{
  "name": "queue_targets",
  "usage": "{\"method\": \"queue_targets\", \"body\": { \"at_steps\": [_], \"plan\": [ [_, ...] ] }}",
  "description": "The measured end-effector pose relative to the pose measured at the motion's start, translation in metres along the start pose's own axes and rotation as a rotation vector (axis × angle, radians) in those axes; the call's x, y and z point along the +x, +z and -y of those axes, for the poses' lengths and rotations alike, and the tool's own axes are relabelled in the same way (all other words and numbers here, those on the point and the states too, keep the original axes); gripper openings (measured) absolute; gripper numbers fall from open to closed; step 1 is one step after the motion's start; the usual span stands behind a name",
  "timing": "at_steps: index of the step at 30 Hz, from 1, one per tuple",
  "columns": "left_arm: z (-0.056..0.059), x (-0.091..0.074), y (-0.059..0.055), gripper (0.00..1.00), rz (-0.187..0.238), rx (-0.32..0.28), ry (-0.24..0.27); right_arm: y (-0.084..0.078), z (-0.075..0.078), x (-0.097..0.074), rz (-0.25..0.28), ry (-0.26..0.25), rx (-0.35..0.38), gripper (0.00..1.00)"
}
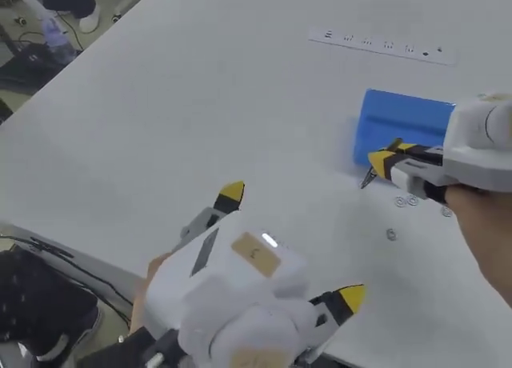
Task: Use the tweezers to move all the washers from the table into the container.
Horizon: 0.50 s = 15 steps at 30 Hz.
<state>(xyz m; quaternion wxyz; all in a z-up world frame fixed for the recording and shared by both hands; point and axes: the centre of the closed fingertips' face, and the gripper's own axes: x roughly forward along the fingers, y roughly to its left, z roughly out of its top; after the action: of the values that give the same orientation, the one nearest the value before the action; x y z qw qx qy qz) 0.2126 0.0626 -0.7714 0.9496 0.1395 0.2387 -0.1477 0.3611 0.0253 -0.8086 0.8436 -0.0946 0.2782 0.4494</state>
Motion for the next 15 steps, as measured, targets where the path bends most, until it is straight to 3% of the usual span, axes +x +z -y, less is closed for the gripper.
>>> {"method": "queue_targets", "body": {
  "at_steps": [4, 7, 12, 15],
  "plan": [
    [-0.001, 0.003, -0.002, 0.99, 0.011, 0.013, -0.023, 0.0, 0.0, -0.001, 0.005, -0.005, -0.004, 0.04],
    [0.014, 0.004, -0.002, 0.98, 0.02, -0.023, -0.099, 0.002, 0.0, 0.0, 0.01, -0.011, -0.006, 0.04],
    [0.014, 0.005, -0.003, 0.98, 0.018, -0.031, -0.106, 0.002, -0.001, 0.0, 0.014, -0.02, -0.016, 0.04],
    [0.016, 0.005, -0.006, 0.98, 0.005, -0.006, -0.101, 0.002, -0.001, 0.0, 0.019, -0.02, -0.014, 0.04]
  ]
}}
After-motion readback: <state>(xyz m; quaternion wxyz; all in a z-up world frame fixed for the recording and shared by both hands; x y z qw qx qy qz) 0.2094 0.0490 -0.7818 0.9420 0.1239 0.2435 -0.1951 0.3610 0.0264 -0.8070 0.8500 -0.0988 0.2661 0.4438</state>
